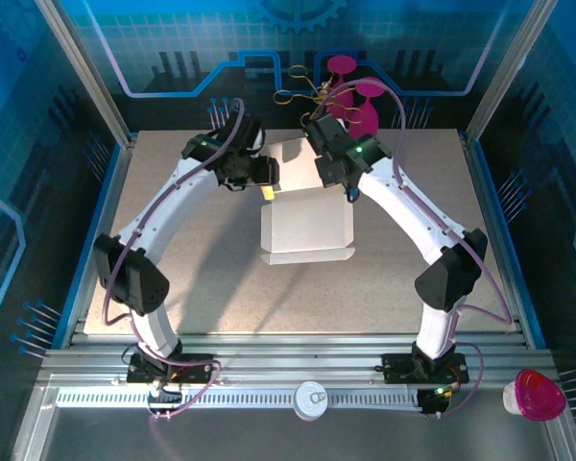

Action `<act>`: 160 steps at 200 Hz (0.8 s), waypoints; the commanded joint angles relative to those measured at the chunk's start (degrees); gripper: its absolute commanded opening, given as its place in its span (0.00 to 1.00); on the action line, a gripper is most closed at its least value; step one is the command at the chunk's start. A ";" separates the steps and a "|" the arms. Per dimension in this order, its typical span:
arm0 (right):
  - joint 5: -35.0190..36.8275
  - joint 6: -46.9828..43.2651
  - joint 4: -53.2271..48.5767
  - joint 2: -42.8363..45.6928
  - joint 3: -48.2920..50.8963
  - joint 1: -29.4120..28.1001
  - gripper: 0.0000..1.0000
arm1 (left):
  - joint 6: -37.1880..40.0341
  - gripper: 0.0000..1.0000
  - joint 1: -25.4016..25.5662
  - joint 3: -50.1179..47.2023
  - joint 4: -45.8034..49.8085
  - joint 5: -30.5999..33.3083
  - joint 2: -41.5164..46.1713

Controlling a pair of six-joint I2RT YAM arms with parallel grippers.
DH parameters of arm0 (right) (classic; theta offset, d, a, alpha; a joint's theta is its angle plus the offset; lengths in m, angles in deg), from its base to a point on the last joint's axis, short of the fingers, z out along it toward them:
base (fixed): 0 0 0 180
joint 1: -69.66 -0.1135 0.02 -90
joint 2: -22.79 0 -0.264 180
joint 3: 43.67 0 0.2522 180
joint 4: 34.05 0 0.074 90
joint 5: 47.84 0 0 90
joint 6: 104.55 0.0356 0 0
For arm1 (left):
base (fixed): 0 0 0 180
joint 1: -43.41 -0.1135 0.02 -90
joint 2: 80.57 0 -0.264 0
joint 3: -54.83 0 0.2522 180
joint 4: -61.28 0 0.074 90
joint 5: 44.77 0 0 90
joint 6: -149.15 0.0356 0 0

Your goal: Fold the paper box

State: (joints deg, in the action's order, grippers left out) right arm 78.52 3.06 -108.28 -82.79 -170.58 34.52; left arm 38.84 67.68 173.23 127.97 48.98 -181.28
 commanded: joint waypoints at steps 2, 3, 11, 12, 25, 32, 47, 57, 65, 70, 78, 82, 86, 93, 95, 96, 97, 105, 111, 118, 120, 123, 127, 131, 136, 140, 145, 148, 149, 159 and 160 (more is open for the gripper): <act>-2.08 0.74 -0.85 1.14 -0.61 1.71 0.00 | 3.42 0.54 -1.22 -2.97 -5.33 -1.67 6.43; -2.17 0.75 -0.82 1.15 -0.60 1.77 0.00 | 3.52 0.54 -1.23 -3.14 -5.40 -1.61 6.63; -2.90 0.84 -0.64 1.34 -0.42 2.06 0.00 | 4.02 0.54 -1.63 -5.23 -6.58 -1.48 8.54; -3.02 0.85 -0.63 1.34 -0.42 2.12 0.00 | 4.08 0.53 -1.70 -5.45 -6.72 -1.52 8.83; -4.00 1.02 -0.67 1.38 -0.42 2.60 0.00 | 4.09 0.46 -3.20 -9.73 -9.44 -2.15 12.20; -4.40 1.02 -0.62 1.38 -0.33 2.81 0.00 | 3.23 0.40 -4.71 -12.44 -11.08 -3.85 13.86; -5.08 1.10 -0.62 1.45 -0.32 2.97 0.00 | 0.88 0.30 -9.13 -17.32 -14.62 -9.72 15.59; -5.26 1.20 -0.60 1.47 -0.24 2.97 0.00 | 0.56 0.26 -11.06 -19.90 -17.21 -14.19 15.82; -5.39 1.33 -0.70 1.51 -0.24 2.97 0.00 | 0.67 0.26 -11.93 -21.13 -19.52 -17.43 15.36; -5.42 1.38 -0.84 1.49 -0.24 3.01 0.00 | 0.84 0.27 -12.18 -21.42 -20.51 -19.16 14.90; -5.55 1.47 -0.88 1.39 -0.21 3.05 0.00 | 1.29 0.30 -12.16 -21.67 -22.04 -21.34 14.14; -5.61 1.47 -0.88 1.42 -0.32 3.05 0.00 | 1.33 0.33 -12.14 -21.75 -22.89 -22.55 13.78; -5.68 1.55 -0.96 1.39 -0.32 3.05 0.00 | 1.25 0.35 -12.14 -21.83 -23.72 -23.53 13.42; -5.78 1.55 -1.06 1.32 -0.46 3.08 0.00 | 1.31 0.37 -12.06 -22.09 -25.04 -24.91 12.76; -5.84 1.55 -1.06 1.27 -0.42 3.06 0.00 | 1.33 0.37 -12.06 -22.15 -25.39 -25.17 12.67; -5.85 1.55 -1.06 1.31 -0.42 3.06 0.00 | 1.37 0.38 -12.01 -22.17 -25.53 -25.31 12.61; -5.85 1.60 -1.06 1.28 -0.42 3.06 0.00 | 1.35 0.38 -11.99 -22.23 -25.74 -25.43 12.54; -5.87 1.64 -1.12 1.34 -0.48 3.05 0.00 | 1.46 0.40 -11.97 -22.56 -26.86 -26.14 11.97; -6.08 1.73 -1.15 1.34 -0.50 3.05 0.00 | 1.73 0.40 -11.97 -22.80 -27.46 -26.45 11.56; -6.13 1.72 -1.14 1.24 -0.63 3.05 0.00 | 1.97 0.41 -11.97 -22.97 -27.99 -26.99 11.01; -6.17 1.73 -1.14 1.21 -0.62 3.05 0.00 | 2.06 0.41 -11.97 -23.05 -28.15 -27.09 10.85; -6.27 1.73 -1.14 1.25 -0.61 3.05 0.00 | 2.04 0.41 -11.99 -23.12 -28.36 -27.27 10.68; -6.30 1.77 -1.22 1.15 -0.67 3.05 0.00 | 2.19 0.41 -11.97 -23.21 -28.71 -27.65 10.39; -6.42 1.82 -1.23 1.12 -0.68 3.10 0.00 | 2.19 0.41 -11.97 -23.34 -28.98 -28.01 10.21; -6.49 1.82 -1.23 1.16 -0.73 3.07 0.00 | 2.17 0.41 -11.97 -23.42 -29.35 -28.30 9.90; -6.56 1.82 -1.23 1.01 -0.76 3.06 0.00 | 2.23 0.41 -11.97 -23.42 -29.46 -28.31 9.68; -6.60 1.82 -1.17 1.02 -0.76 3.14 0.00 | 2.26 0.41 -11.97 -23.51 -29.49 -28.24 9.37; -6.61 1.82 -1.15 1.07 -0.76 3.14 0.00 | 2.29 0.41 -11.97 -23.52 -29.51 -28.16 9.19; -6.68 1.82 -1.15 1.07 -0.76 3.14 0.00 | 2.30 0.41 -11.97 -23.52 -29.53 -28.13 9.11; -6.85 1.82 -1.05 0.99 -0.77 3.19 0.00 | 2.42 0.41 -11.97 -23.52 -29.42 -27.88 8.57; -6.88 1.82 -1.05 1.03 -0.72 3.17 0.00 | 2.41 0.41 -11.97 -23.52 -29.44 -27.86 8.50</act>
State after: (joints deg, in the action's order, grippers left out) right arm 72.70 3.71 -108.45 -82.77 -170.58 37.17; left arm 39.89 55.72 150.48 101.43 24.07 -171.53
